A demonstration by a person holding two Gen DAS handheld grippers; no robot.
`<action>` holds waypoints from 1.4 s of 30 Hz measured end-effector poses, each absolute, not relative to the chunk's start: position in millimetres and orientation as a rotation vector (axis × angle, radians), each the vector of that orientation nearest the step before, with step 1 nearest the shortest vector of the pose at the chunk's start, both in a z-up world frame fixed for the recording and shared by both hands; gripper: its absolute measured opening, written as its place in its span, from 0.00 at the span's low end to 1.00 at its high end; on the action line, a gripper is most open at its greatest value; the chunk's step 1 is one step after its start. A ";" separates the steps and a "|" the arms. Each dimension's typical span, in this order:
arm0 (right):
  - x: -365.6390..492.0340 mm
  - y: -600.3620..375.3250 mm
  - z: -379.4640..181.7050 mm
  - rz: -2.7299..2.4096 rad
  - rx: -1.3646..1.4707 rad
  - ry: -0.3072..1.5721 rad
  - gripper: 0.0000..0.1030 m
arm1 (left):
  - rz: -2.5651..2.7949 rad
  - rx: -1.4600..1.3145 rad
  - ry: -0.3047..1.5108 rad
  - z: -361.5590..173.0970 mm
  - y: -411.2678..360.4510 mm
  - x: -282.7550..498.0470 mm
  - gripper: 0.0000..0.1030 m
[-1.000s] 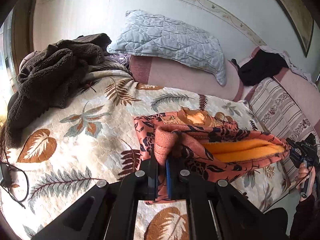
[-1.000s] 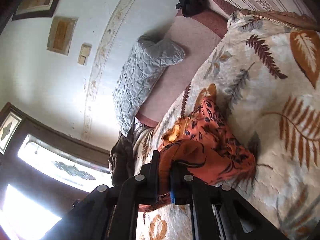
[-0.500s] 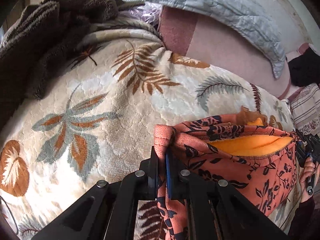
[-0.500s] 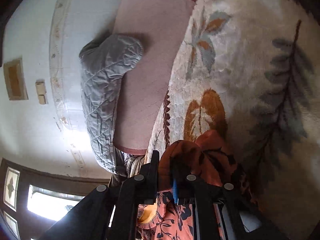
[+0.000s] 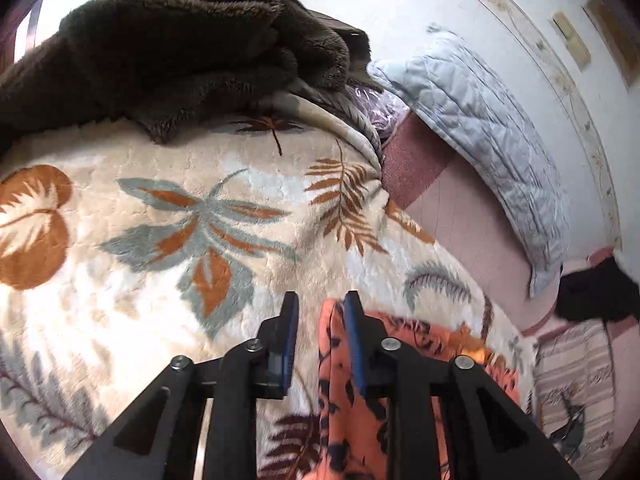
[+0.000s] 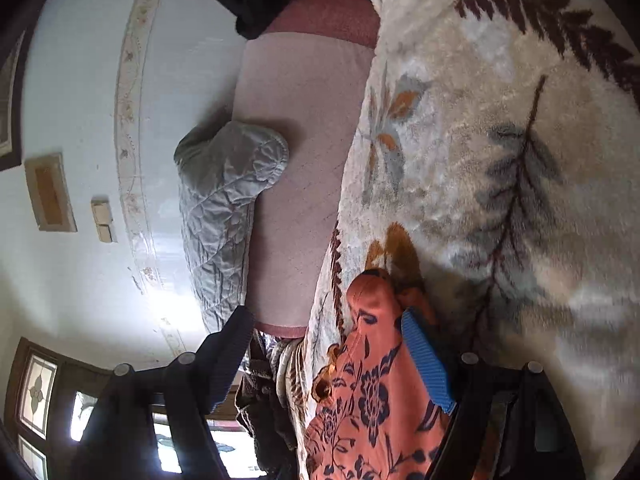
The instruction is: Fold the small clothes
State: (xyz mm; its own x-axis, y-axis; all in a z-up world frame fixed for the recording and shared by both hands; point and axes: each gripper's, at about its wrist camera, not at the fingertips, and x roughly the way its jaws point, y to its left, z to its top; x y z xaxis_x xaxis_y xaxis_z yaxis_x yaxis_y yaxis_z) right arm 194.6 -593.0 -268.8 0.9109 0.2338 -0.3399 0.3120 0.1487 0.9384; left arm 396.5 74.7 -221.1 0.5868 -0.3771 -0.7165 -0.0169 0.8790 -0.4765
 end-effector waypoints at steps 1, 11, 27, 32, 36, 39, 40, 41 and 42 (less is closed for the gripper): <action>187.5 -583.5 -260.9 -0.044 1.411 0.470 0.77 | -0.224 -0.415 0.940 -216.1 70.2 381.3 0.34; 97.7 -484.0 -235.0 0.042 1.261 0.599 0.77 | -0.358 -0.446 1.125 -249.4 33.7 238.8 0.66; 123.9 -473.0 -315.3 -0.210 1.420 0.726 0.77 | -0.375 -0.727 1.044 -289.9 29.1 281.8 0.72; 110.2 -478.3 -314.0 -0.168 1.503 0.685 0.77 | -0.366 -0.685 0.995 -283.1 25.9 288.6 0.40; 91.1 -486.8 -312.2 -0.170 1.493 0.729 0.77 | -0.379 -0.638 0.928 -269.6 26.3 289.4 0.26; 83.2 -489.3 -311.1 -0.205 1.449 0.783 0.77 | -0.355 -0.583 0.939 -268.5 17.6 288.9 0.29; 82.2 -489.2 -311.1 -0.202 1.442 0.785 0.77 | -0.345 -0.588 0.969 -274.1 16.6 289.2 0.36; 82.6 -489.1 -311.3 -0.204 1.432 0.787 0.77 | -0.339 -0.606 1.006 -280.4 16.1 290.6 0.51; 84.1 -489.4 -312.0 -0.211 1.422 0.788 0.77 | -0.339 -0.633 1.039 -286.8 17.6 290.0 0.60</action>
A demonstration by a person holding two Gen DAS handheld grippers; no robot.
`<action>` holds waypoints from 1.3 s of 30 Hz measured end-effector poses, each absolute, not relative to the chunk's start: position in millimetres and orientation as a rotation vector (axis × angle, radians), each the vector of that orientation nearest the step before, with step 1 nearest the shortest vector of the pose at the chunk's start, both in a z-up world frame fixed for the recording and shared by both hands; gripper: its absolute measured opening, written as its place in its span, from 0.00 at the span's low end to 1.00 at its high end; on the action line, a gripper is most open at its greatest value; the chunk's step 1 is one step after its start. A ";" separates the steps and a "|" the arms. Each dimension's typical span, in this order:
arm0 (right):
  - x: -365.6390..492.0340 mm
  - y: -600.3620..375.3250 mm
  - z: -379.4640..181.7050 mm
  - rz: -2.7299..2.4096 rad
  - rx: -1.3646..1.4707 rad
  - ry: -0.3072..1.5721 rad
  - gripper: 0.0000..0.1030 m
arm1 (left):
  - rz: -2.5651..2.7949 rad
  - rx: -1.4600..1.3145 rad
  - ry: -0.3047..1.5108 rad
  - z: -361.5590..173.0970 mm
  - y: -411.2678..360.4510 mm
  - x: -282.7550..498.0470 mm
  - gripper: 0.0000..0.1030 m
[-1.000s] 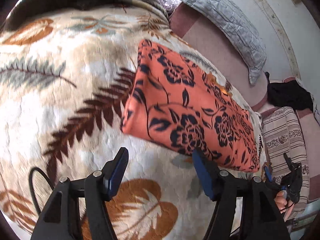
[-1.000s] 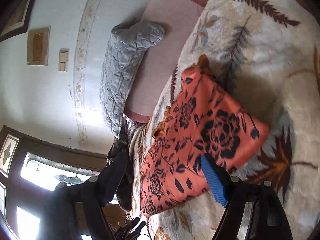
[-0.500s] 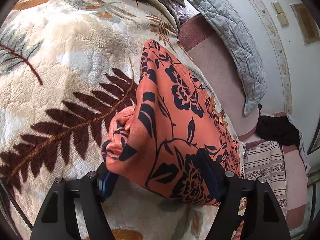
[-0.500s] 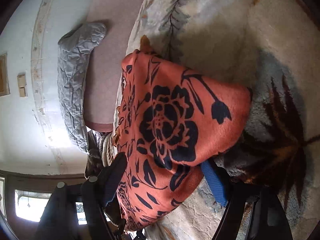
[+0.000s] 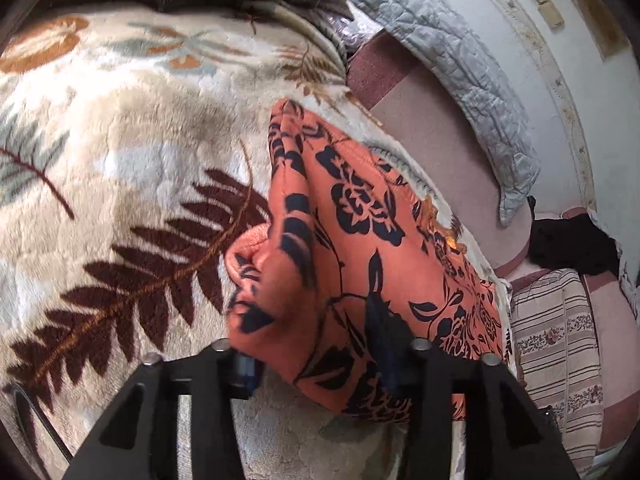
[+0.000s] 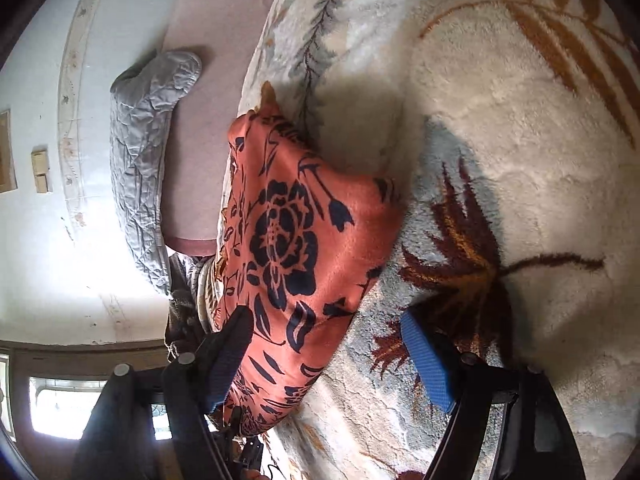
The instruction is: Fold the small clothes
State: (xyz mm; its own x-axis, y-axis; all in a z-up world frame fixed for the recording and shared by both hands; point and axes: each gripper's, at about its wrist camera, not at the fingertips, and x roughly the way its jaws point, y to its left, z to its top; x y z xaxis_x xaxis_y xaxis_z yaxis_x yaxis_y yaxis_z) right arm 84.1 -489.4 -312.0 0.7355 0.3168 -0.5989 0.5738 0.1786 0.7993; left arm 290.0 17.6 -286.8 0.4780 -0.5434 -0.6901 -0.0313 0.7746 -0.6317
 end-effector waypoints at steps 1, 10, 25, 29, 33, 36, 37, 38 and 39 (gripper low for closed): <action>85.3 -490.2 -313.8 -0.220 1.418 0.783 0.77 | -0.346 -0.664 1.060 -291.5 18.5 289.8 0.69; 127.9 -488.4 -307.8 -0.280 1.211 0.639 0.64 | -0.378 -0.639 1.013 -286.2 9.8 288.0 0.53; 71.9 -450.7 -254.3 -0.318 0.996 0.612 0.20 | -0.417 -0.595 0.999 -261.6 25.6 266.9 0.18; 59.8 -451.7 -282.3 -0.376 1.070 0.791 0.26 | -0.368 -0.479 1.111 -273.6 29.4 258.7 0.24; 25.7 -470.9 -277.1 -0.465 1.219 0.747 0.58 | -0.341 -0.560 1.086 -270.3 58.8 249.0 0.36; -3.8 -479.3 -249.9 -0.518 1.175 0.632 0.65 | -0.228 -0.529 0.965 -248.5 74.2 235.8 0.44; -8.9 -478.9 -240.5 -0.515 1.144 0.598 0.65 | -0.217 -0.504 0.914 -240.0 74.6 233.1 0.45; -11.6 -475.6 -230.5 -0.508 1.101 0.566 0.65 | -0.221 -0.473 0.869 -230.4 70.1 230.4 0.47; -9.4 -469.4 -220.8 -0.493 1.044 0.541 0.65 | -0.240 -0.439 0.834 -222.5 62.1 228.3 0.50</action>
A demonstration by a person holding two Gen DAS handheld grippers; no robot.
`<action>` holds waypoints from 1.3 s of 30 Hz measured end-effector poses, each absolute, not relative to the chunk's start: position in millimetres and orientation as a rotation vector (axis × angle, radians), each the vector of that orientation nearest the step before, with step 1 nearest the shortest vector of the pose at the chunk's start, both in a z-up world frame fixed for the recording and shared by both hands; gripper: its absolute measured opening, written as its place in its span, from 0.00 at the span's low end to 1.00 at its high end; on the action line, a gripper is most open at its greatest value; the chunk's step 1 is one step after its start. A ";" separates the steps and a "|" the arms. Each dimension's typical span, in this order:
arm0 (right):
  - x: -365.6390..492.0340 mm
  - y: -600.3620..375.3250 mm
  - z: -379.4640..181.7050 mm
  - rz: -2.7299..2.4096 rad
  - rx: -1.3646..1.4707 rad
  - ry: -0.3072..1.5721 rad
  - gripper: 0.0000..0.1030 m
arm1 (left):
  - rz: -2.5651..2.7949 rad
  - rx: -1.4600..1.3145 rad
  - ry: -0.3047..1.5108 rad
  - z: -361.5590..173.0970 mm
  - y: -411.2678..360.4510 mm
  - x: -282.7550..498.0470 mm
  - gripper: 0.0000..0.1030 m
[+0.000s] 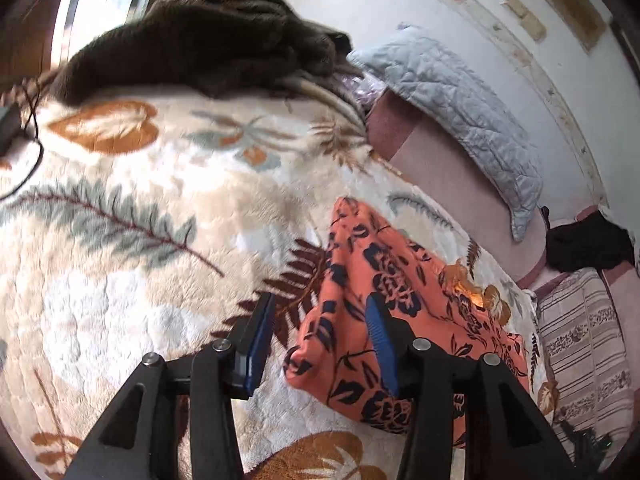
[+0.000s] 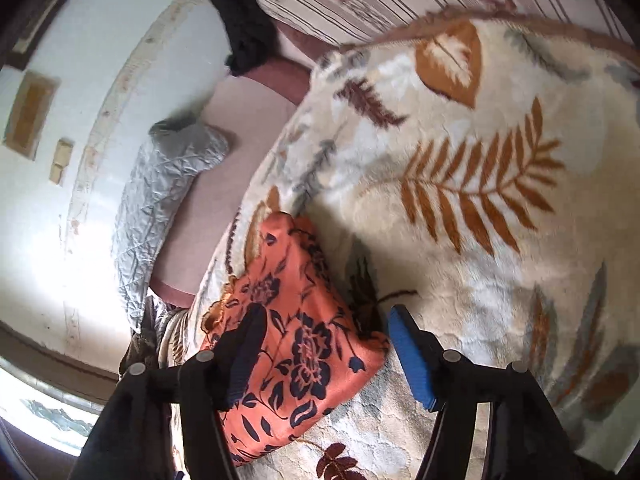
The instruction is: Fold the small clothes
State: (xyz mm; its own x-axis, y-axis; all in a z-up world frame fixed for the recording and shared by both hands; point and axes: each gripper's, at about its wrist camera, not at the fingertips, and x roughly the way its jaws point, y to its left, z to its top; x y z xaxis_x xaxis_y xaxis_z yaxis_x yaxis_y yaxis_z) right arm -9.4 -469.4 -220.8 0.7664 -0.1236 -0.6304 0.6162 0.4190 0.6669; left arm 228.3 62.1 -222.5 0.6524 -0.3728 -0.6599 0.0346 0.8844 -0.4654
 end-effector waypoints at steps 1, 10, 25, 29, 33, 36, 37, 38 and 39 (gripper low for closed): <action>-2.9 -461.1 -213.1 -0.464 0.988 0.529 0.65 | -0.272 -0.403 0.810 -216.6 50.7 225.3 0.55; 106.8 -367.1 -229.3 -0.105 0.723 0.690 0.50 | -0.436 -0.070 0.882 -231.8 -66.1 233.4 0.65; 157.7 -328.9 -255.4 -0.060 0.569 0.890 0.37 | -0.375 0.020 1.024 -272.6 -73.2 247.1 0.69; 191.8 -319.5 -253.5 -0.033 0.508 0.862 0.37 | -0.375 0.049 1.015 -273.6 -75.7 246.0 0.72; 221.4 -320.4 -287.2 -0.032 0.529 0.968 0.34 | -0.374 0.085 1.006 -275.1 -80.7 245.8 0.74; 221.5 -319.5 -284.4 -0.021 0.513 0.966 0.34 | -0.370 0.101 0.998 -275.7 -83.1 245.2 0.75; 219.2 -318.9 -281.1 -0.019 0.516 0.961 0.33 | -0.370 0.102 0.996 -275.8 -82.9 245.0 0.75; 214.5 -319.5 -277.7 -0.011 0.526 0.954 0.34 | -0.370 0.103 0.994 -275.8 -82.8 244.9 0.75; 209.4 -320.2 -275.2 -0.004 0.539 0.952 0.34 | -0.371 0.103 0.993 -275.8 -82.5 244.8 0.75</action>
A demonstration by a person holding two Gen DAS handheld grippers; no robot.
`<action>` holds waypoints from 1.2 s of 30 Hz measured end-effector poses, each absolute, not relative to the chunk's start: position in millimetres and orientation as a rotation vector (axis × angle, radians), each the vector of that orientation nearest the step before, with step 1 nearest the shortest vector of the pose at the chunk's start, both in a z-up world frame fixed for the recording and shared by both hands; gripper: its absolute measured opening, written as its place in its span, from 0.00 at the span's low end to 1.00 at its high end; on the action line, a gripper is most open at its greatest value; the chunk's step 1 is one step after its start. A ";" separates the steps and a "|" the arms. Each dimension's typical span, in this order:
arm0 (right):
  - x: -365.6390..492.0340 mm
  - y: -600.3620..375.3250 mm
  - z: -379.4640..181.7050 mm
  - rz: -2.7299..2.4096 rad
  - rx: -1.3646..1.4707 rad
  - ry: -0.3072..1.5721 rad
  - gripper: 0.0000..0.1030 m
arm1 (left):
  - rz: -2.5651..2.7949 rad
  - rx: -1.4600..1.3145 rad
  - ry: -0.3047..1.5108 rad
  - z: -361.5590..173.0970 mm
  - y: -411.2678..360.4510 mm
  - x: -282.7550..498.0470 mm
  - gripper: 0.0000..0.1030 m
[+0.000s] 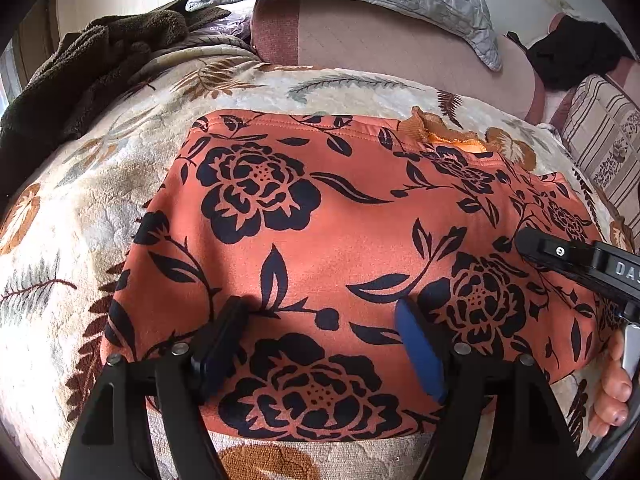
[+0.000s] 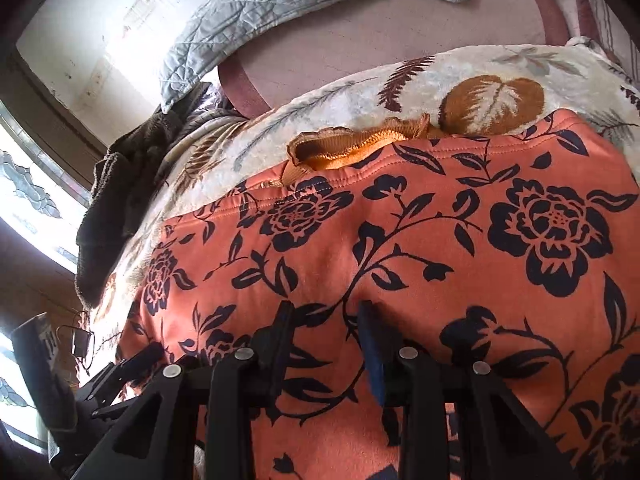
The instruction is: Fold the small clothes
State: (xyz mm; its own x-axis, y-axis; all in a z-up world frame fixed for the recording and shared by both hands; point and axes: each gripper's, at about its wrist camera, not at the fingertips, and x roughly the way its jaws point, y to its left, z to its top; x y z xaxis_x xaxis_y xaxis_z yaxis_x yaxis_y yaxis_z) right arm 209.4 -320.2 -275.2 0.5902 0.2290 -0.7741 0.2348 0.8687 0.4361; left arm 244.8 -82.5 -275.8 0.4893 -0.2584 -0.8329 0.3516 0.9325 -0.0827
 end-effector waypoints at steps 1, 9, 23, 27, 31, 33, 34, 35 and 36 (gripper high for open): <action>202.0 -321.1 -272.3 0.005 0.553 0.952 0.34 | -0.373 0.103 0.992 -276.0 -82.2 244.8 0.75; 177.4 -307.4 -278.6 0.010 0.500 1.040 0.36 | -0.367 0.117 0.981 -276.7 -84.2 242.8 0.76; 127.4 -363.4 -252.7 -0.126 0.605 0.954 0.36 | -0.321 0.090 0.899 -254.9 -66.0 237.1 0.76; 112.7 -391.0 -264.5 -0.218 0.648 0.976 0.36 | -0.204 0.097 0.891 -254.8 -46.6 244.5 0.76; 109.5 -394.0 -274.7 -0.193 0.627 1.019 0.36 | -0.175 0.168 0.966 -276.4 -50.4 250.6 0.77; 102.9 -394.1 -268.6 -0.177 0.637 1.003 0.36 | -0.185 0.204 0.944 -271.1 -55.5 245.1 0.77; 97.8 -396.3 -266.1 -0.178 0.655 0.992 0.36 | -0.193 0.199 0.945 -269.6 -55.5 243.6 0.77; 92.3 -399.1 -264.0 -0.181 0.679 0.981 0.37 | -0.203 0.181 0.950 -268.4 -54.1 242.7 0.77; 86.0 -403.5 -261.9 -0.182 0.706 0.967 0.38 | -0.215 0.156 0.953 -266.3 -52.0 241.7 0.77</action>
State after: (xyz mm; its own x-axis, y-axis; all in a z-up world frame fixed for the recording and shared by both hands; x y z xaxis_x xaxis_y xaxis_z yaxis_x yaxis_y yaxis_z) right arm 86.0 -403.5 -261.9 0.5722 0.1606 -0.8042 0.4427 0.7650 0.4677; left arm 241.7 -52.0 -266.3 0.5606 -0.1132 -0.8203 0.2498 0.9676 0.0372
